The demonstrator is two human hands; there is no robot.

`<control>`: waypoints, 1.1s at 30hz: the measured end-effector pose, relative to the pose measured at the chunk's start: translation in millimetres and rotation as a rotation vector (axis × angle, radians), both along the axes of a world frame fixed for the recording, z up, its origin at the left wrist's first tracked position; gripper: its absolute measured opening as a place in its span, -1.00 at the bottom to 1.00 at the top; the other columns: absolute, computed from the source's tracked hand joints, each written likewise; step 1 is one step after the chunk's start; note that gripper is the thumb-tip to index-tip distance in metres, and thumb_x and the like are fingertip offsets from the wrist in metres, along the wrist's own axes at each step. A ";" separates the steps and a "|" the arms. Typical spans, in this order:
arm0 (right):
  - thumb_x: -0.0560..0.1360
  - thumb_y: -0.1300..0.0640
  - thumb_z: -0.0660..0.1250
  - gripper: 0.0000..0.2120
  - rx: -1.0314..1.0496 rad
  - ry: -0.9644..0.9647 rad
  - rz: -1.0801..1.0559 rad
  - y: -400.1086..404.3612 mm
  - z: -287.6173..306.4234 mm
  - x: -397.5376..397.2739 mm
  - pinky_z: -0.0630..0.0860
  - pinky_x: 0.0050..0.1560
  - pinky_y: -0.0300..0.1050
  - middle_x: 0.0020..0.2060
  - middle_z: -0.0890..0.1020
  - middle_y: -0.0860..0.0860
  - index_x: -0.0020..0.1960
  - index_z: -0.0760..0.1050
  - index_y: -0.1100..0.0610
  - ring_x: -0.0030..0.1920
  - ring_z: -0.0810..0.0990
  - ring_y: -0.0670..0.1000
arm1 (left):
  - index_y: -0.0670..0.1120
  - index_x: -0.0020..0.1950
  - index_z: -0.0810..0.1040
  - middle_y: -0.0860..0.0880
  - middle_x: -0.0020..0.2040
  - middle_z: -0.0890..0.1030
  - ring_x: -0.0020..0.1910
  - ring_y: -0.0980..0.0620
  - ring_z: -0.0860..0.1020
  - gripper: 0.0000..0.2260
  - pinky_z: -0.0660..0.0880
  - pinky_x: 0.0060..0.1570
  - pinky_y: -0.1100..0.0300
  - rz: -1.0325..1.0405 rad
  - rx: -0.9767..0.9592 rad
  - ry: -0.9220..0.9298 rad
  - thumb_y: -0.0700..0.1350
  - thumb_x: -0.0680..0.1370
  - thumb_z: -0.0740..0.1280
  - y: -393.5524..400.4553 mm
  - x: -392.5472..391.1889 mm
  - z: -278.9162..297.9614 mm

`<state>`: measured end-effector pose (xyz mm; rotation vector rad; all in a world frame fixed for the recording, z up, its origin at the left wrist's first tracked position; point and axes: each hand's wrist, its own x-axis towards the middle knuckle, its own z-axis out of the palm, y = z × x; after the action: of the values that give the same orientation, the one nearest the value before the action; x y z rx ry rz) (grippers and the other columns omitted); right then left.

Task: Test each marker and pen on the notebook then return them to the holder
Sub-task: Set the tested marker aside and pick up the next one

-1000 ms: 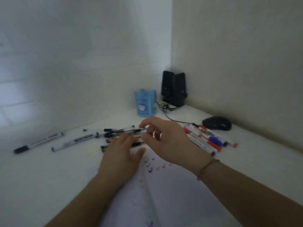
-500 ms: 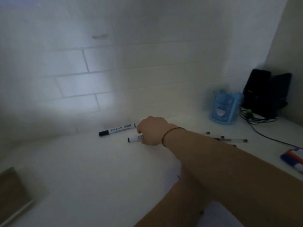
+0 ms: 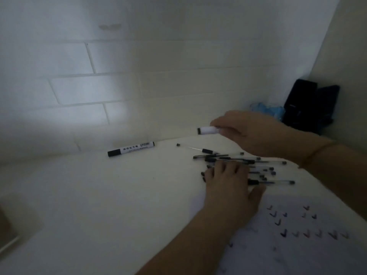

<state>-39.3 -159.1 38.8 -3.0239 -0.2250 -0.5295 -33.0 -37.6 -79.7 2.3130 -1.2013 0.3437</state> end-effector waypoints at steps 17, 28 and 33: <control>0.49 -0.38 -0.08 -0.55 0.167 0.166 -0.328 -20.7 -81.6 -161.6 0.56 -0.11 -0.12 -0.18 0.66 -0.11 0.15 0.40 -0.19 -0.21 0.62 -0.11 | 0.00 -0.12 0.65 0.06 -0.31 0.64 -0.30 0.01 0.55 -0.87 0.25 -0.12 0.16 -0.472 -0.031 -0.192 -0.15 0.41 0.34 -9.2 -20.2 12.2; 0.46 -0.34 0.05 -0.61 0.211 0.161 -0.360 -33.5 -69.0 -173.3 0.48 -0.19 -0.26 -0.18 0.63 -0.16 0.10 0.46 -0.16 -0.20 0.56 -0.20 | -0.04 -0.02 0.65 0.06 -0.24 0.66 -0.25 0.03 0.56 -0.79 0.34 -0.06 0.16 -0.456 -0.106 -0.289 -0.05 0.47 0.25 -10.4 -24.0 20.4; 0.57 -0.04 0.08 -0.67 0.295 0.097 -0.359 -54.7 -61.4 -191.8 0.47 -0.18 -0.34 -0.08 0.60 -0.13 0.33 0.26 -0.13 -0.21 0.55 -0.18 | 0.04 0.06 0.64 0.13 -0.16 0.65 -0.20 0.13 0.53 -0.75 0.34 -0.03 0.17 -0.327 -0.216 -0.153 0.09 0.50 0.26 -0.8 -11.8 24.6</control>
<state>-231.1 -213.8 -22.6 -2.7935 0.3754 -0.3918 -44.8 -38.4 -55.1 1.8973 -1.5095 0.5101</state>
